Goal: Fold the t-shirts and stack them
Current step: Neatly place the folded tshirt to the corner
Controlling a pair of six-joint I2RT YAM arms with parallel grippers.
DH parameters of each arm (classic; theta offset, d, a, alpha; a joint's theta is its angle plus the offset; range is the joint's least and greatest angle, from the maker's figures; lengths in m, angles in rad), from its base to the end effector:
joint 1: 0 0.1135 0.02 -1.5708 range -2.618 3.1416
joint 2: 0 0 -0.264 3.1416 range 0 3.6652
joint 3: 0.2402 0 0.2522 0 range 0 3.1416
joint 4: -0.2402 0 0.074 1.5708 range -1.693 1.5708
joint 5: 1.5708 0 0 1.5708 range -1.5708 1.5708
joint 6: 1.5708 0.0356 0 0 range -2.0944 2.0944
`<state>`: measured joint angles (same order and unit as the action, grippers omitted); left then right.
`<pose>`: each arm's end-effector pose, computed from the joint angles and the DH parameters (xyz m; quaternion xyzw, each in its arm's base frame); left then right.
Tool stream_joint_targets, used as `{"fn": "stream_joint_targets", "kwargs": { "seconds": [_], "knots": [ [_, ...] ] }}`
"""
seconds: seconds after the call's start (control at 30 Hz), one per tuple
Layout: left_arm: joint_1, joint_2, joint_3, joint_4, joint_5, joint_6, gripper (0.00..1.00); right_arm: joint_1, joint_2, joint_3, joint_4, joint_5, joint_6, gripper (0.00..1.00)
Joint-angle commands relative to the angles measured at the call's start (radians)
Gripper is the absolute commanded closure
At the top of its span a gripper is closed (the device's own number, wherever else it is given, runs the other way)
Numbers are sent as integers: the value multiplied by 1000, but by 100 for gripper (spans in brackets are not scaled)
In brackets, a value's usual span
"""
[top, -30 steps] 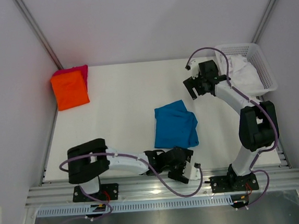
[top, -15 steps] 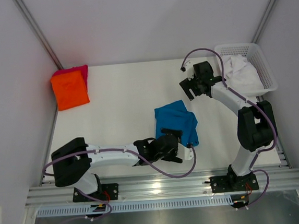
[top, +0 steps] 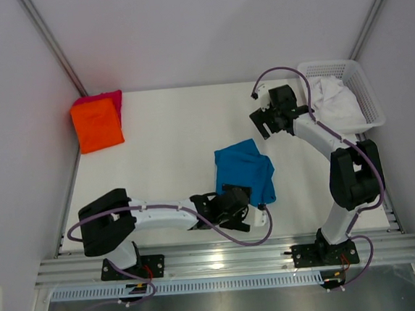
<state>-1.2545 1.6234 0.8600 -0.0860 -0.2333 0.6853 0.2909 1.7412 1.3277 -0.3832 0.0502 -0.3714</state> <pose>0.1086 -0.3055 0.1695 0.7433 0.5593 0.0061 0.3670 0.3739 0.1101 0.2519 -0.2920 0.8785 -0.0384 0.3761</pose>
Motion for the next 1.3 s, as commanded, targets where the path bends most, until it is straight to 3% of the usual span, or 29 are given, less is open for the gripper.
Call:
{"fn": "stream_joint_targets", "kwargs": {
  "seconds": [0.0,0.1,0.3,0.47,0.73,0.87,1.0,1.03,1.07,1.17,1.27],
  "knots": [
    [-3,-5,65,-72,103,-73,4,1,-3,2,32,17,-8,13],
    [-5,13,65,-34,109,-86,3,2,-2,2,32,20,-9,13],
    [3,153,65,129,-49,5,2,1,-6,1,33,30,-14,13],
    [12,204,94,123,-44,6,3,-2,-15,-4,41,34,-17,13],
    [24,259,97,132,-162,34,8,-13,-19,-7,41,34,-17,12],
    [47,257,114,60,-135,13,43,-18,-19,-4,41,39,-18,12],
    [85,265,137,5,-121,-6,51,-30,-25,-2,40,36,-17,13],
    [104,262,140,-10,-110,-1,64,-35,-28,-4,38,33,-15,12],
    [118,260,149,-26,-106,-27,97,-38,-29,-2,38,31,-15,12],
    [164,236,159,-69,-115,-26,100,-44,-29,-2,37,28,-15,12],
    [193,195,58,156,-223,119,100,-44,-28,-5,38,22,-17,12]
  ]
}}
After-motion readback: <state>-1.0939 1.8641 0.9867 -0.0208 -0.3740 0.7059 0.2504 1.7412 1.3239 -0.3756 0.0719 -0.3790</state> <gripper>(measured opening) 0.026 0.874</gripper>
